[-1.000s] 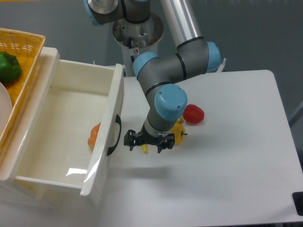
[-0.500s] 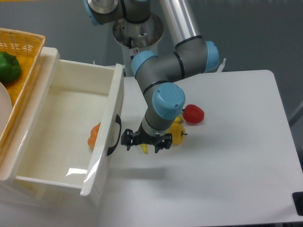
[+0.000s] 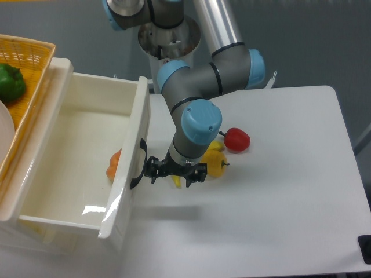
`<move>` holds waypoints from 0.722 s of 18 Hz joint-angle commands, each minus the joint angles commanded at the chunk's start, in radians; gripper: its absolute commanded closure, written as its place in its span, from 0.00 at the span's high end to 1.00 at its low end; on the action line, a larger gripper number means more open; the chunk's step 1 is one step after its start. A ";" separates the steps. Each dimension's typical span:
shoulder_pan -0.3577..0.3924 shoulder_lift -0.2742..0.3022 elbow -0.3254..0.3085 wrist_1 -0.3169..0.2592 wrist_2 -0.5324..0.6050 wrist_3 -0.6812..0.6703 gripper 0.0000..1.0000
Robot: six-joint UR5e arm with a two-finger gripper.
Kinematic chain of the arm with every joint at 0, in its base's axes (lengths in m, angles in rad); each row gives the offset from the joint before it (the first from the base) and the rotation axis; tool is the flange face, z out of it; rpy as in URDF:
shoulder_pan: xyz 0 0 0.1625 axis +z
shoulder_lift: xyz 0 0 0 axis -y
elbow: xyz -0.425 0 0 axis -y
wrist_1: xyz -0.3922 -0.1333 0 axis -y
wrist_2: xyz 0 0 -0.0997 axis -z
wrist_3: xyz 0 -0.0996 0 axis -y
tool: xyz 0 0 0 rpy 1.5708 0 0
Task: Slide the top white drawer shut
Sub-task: 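Push the drawer front with the gripper, sliding the drawer inward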
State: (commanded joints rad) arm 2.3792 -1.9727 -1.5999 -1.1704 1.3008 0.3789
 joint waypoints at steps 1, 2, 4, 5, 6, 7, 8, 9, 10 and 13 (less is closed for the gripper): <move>-0.002 0.000 0.000 0.000 0.000 0.000 1.00; -0.002 0.002 0.000 0.000 -0.009 0.000 1.00; -0.002 0.003 0.000 0.000 -0.020 0.002 1.00; -0.002 0.008 0.002 0.000 -0.020 0.002 1.00; 0.000 0.008 0.002 0.000 -0.021 0.003 1.00; 0.000 0.008 0.002 0.000 -0.028 0.003 1.00; 0.000 0.009 0.002 0.000 -0.034 0.003 1.00; 0.000 0.009 0.002 0.000 -0.037 0.003 1.00; 0.000 0.009 0.002 0.000 -0.038 0.003 1.00; -0.002 0.014 0.002 0.000 -0.052 0.003 1.00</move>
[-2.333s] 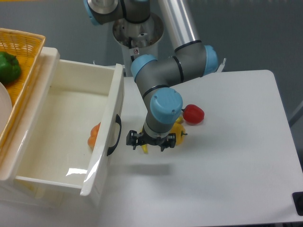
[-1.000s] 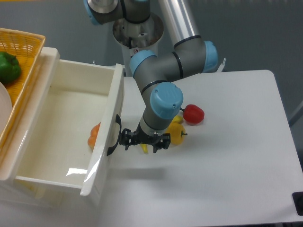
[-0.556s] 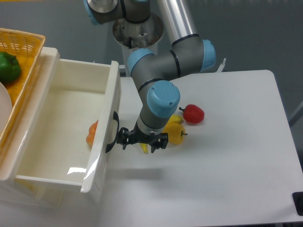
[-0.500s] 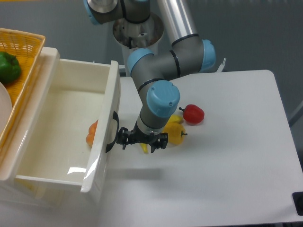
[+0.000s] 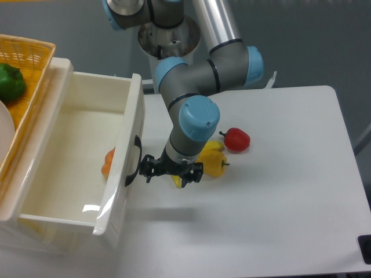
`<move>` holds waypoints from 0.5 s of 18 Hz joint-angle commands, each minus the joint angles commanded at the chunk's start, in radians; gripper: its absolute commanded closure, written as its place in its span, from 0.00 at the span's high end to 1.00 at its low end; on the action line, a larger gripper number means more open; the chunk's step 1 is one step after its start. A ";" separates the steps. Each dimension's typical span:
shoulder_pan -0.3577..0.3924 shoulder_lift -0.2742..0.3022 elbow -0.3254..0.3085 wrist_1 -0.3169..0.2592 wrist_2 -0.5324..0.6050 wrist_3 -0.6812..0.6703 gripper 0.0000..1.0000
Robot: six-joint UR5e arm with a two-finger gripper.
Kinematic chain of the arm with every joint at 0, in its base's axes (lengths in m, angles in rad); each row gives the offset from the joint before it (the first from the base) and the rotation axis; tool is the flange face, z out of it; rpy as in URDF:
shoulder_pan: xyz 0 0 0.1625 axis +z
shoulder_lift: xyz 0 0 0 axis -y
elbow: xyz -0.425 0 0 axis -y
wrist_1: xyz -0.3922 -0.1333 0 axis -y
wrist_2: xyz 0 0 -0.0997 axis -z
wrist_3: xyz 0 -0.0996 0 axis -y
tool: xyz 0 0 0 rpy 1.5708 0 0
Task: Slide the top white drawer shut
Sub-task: 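Push the drawer front with the gripper, sliding the drawer inward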
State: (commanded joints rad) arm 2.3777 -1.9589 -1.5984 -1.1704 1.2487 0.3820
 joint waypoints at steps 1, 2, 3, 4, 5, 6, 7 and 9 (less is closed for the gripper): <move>-0.002 0.002 0.002 0.000 -0.002 0.000 1.00; -0.005 0.002 0.002 0.000 -0.002 0.000 1.00; -0.006 0.002 0.002 0.000 -0.003 0.002 1.00; -0.006 0.000 0.002 0.000 -0.003 0.002 1.00; -0.006 0.000 0.002 0.000 -0.011 0.002 1.00; -0.008 0.002 0.002 0.000 -0.018 0.002 1.00; -0.011 0.002 0.000 0.000 -0.020 0.002 1.00; -0.020 0.002 0.002 0.002 -0.022 0.002 1.00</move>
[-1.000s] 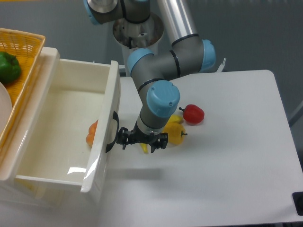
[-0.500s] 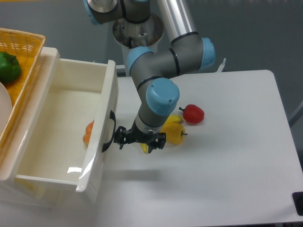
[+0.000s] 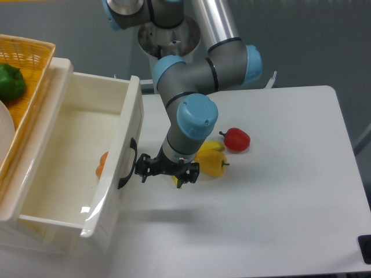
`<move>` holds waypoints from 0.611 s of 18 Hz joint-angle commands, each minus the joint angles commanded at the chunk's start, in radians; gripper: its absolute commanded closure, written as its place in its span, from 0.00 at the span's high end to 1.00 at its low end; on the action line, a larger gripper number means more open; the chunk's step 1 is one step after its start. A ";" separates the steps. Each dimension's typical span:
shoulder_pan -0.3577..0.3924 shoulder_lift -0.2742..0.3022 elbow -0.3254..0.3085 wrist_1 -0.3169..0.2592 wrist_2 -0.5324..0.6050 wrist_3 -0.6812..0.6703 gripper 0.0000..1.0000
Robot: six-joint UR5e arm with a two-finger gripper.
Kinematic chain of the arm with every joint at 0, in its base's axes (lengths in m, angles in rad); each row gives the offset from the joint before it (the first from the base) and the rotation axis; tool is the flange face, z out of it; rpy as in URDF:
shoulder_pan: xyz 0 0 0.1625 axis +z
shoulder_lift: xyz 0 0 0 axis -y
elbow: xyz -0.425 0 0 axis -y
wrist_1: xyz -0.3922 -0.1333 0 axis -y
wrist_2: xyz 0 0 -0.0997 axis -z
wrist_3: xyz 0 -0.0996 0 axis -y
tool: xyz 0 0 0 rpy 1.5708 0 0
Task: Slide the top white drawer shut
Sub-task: 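Push the drawer front with the gripper, sliding the drawer inward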
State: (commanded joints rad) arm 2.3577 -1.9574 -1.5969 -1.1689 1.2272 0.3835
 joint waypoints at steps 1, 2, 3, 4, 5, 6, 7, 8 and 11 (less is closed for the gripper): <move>-0.003 0.002 0.000 -0.002 -0.002 0.000 1.00; -0.003 0.002 0.000 -0.002 -0.002 -0.002 1.00; -0.003 0.002 0.000 -0.002 -0.002 0.000 1.00; -0.003 0.002 0.000 -0.002 -0.002 -0.002 1.00; -0.005 0.002 0.000 -0.002 -0.002 -0.002 1.00; -0.005 0.006 -0.002 -0.002 -0.003 -0.002 1.00; -0.008 0.011 -0.002 -0.002 -0.009 -0.002 1.00; -0.014 0.012 0.000 -0.002 -0.014 -0.002 1.00; -0.021 0.012 -0.002 -0.002 -0.015 -0.002 1.00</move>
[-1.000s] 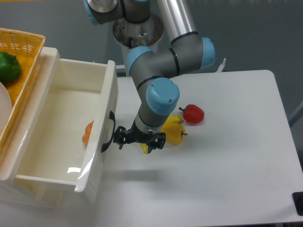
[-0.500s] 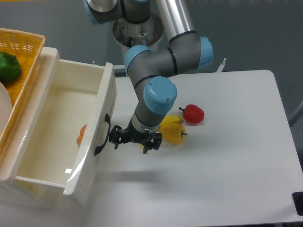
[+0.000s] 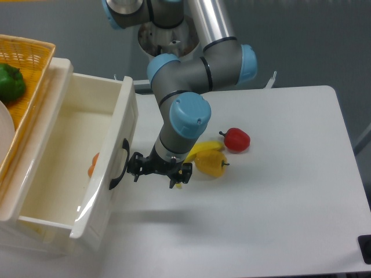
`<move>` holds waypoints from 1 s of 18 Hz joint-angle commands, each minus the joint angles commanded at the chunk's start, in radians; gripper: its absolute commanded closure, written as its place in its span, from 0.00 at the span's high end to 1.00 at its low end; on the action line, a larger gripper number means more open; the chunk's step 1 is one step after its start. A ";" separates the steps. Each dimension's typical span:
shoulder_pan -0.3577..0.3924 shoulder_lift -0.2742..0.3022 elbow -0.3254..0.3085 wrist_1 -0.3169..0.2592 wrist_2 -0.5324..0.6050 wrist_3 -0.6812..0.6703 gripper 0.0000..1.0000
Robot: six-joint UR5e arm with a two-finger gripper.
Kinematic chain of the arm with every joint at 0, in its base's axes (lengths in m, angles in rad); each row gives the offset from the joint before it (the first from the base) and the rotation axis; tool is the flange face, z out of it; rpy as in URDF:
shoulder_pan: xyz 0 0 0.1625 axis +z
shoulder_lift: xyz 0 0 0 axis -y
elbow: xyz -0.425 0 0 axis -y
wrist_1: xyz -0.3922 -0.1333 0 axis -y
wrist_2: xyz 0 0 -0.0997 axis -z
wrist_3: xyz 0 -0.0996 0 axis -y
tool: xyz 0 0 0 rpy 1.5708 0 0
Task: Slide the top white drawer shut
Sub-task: 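Push the drawer front with the gripper, sliding the drawer inward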
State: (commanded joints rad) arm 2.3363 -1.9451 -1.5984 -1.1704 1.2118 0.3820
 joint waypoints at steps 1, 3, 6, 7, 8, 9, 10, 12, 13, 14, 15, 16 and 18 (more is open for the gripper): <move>-0.003 0.000 0.000 0.000 -0.002 0.002 1.00; -0.012 0.002 0.002 0.000 -0.005 0.000 1.00; -0.020 0.000 0.000 0.000 -0.005 0.000 1.00; -0.020 0.002 0.000 0.000 -0.005 0.002 1.00; -0.023 0.002 0.000 0.000 -0.006 0.002 1.00; -0.029 0.002 0.000 0.002 -0.006 0.002 1.00; -0.035 0.002 0.002 0.000 -0.006 0.000 1.00; -0.051 0.002 0.000 0.000 -0.006 0.000 1.00; -0.058 0.003 0.000 0.000 -0.006 0.000 1.00; -0.066 0.002 0.000 0.002 -0.003 0.002 1.00; -0.074 0.002 0.002 0.002 -0.002 0.002 1.00; -0.080 0.003 0.002 0.002 -0.002 0.002 1.00; -0.087 0.003 0.000 0.002 -0.005 0.002 1.00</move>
State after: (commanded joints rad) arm 2.2488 -1.9420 -1.5984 -1.1689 1.2073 0.3835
